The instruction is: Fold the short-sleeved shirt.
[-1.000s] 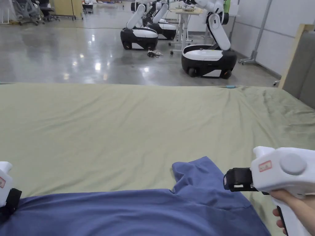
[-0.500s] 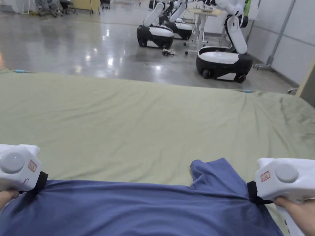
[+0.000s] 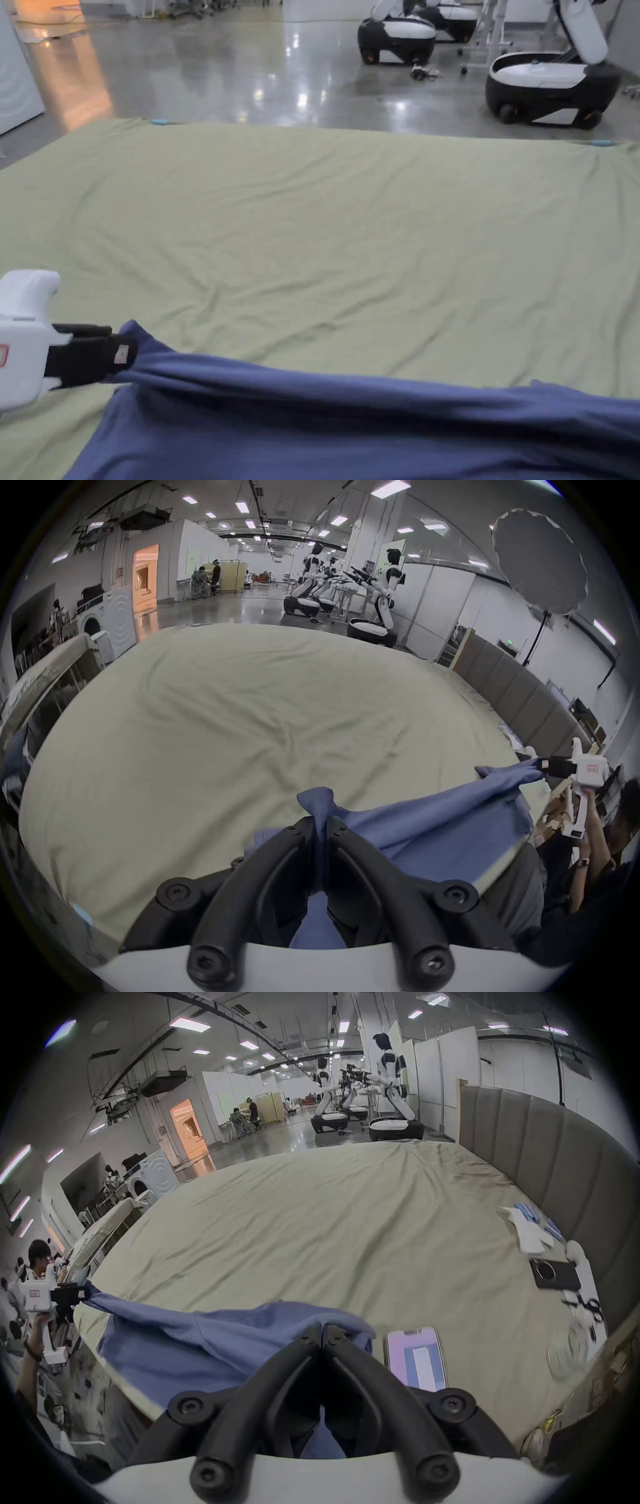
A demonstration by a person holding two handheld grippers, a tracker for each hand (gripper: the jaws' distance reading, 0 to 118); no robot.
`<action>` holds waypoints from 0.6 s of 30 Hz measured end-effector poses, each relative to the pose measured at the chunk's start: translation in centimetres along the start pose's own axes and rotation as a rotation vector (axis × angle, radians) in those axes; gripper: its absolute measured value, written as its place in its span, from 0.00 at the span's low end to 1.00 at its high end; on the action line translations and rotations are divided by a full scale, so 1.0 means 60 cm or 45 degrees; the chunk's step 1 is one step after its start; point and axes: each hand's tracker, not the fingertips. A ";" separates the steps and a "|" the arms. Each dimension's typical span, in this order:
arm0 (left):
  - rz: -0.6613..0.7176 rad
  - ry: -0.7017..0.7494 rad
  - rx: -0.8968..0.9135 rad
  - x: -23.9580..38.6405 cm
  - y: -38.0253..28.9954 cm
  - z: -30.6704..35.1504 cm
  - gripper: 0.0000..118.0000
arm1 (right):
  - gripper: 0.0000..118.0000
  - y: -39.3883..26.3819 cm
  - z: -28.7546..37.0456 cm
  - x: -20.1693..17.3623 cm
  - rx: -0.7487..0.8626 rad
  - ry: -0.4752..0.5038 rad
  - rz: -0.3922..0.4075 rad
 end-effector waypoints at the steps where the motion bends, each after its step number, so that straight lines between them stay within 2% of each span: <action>1: 0.008 -0.001 0.006 -0.004 -0.023 0.009 0.06 | 0.00 -0.025 0.021 0.000 0.001 0.002 0.003; 6: 0.101 0.011 -0.031 -0.022 -0.125 0.020 0.06 | 0.00 -0.125 0.071 -0.012 -0.013 -0.003 -0.022; 10: 0.109 0.038 -0.085 -0.023 -0.172 -0.006 0.07 | 0.00 -0.177 0.063 -0.031 -0.074 -0.015 -0.087; 11: 0.108 0.040 -0.079 -0.023 -0.179 -0.010 0.10 | 0.00 -0.184 0.052 -0.017 -0.075 -0.013 -0.080; 12: 0.104 0.047 -0.076 -0.023 -0.189 -0.013 0.25 | 0.04 -0.193 0.046 -0.019 -0.071 -0.021 -0.067; 13: 0.082 0.096 -0.050 -0.024 -0.194 -0.013 0.39 | 0.16 -0.199 0.043 -0.020 -0.064 -0.047 -0.036; 14: 0.068 0.068 -0.024 -0.024 -0.199 -0.007 0.54 | 0.37 -0.205 0.039 -0.023 -0.061 -0.077 -0.009; 15: 0.053 0.055 0.011 -0.022 -0.202 -0.001 0.68 | 0.66 -0.208 0.036 -0.018 -0.053 -0.102 0.008; 16: 0.040 0.056 0.050 -0.012 -0.200 0.011 0.73 | 0.73 -0.211 0.036 -0.020 -0.049 -0.096 0.011; 18: 0.034 0.096 0.150 0.000 -0.195 0.037 0.73 | 0.73 -0.213 0.045 -0.025 -0.009 -0.102 0.016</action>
